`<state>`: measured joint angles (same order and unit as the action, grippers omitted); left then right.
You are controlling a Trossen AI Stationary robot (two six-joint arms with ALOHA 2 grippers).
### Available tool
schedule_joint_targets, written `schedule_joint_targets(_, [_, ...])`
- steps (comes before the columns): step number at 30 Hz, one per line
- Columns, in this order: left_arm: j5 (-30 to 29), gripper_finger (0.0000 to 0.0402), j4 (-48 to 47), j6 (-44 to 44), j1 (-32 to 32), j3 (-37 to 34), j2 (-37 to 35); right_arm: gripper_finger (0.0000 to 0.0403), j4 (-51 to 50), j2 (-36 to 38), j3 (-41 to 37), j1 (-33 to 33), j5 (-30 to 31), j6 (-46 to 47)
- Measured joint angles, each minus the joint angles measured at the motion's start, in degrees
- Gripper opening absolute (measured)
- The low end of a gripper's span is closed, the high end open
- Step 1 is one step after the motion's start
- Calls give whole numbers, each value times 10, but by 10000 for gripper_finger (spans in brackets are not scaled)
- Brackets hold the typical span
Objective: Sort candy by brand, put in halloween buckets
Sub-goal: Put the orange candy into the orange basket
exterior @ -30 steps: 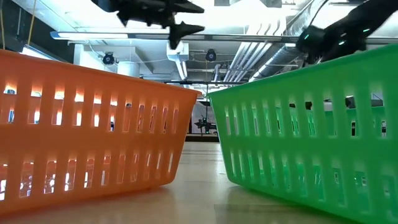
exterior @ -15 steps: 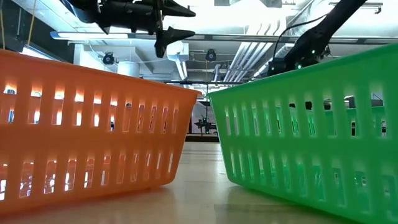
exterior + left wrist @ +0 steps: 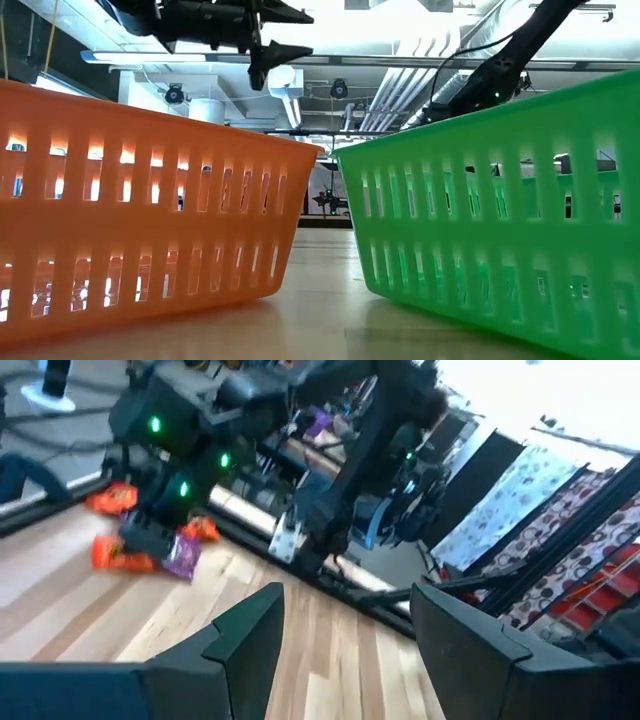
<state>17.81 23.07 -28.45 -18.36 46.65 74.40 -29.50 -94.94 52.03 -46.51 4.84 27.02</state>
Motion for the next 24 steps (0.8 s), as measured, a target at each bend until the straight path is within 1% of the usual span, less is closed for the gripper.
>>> schedule_joint_targets(5, [2, 209, 20, -10, -17, 0, -33, 0, 7, 0, 0, 58, -15, 3])
schedule_joint_targets(11, [0, 209, 22, 1, -50, 0, -90, 0, 9, 0, 0, 157, -20, 36])
schedule_joint_targets(17, [-1, 209, 21, 1, -71, 0, -127, 0, 18, 7, 0, 250, -30, 60])
schedule_joint_targets(19, [-1, 209, 21, 1, -73, 0, -135, 0, 6, 23, 7, 254, -15, 67])
schedule_joint_targets(21, [-1, 209, 21, 2, -74, 0, -139, 0, 1, 39, 12, 235, -3, 74])
schedule_joint_targets(24, [-1, 209, 18, 2, -75, 0, -141, 0, -2, 53, 12, 184, -24, 58])
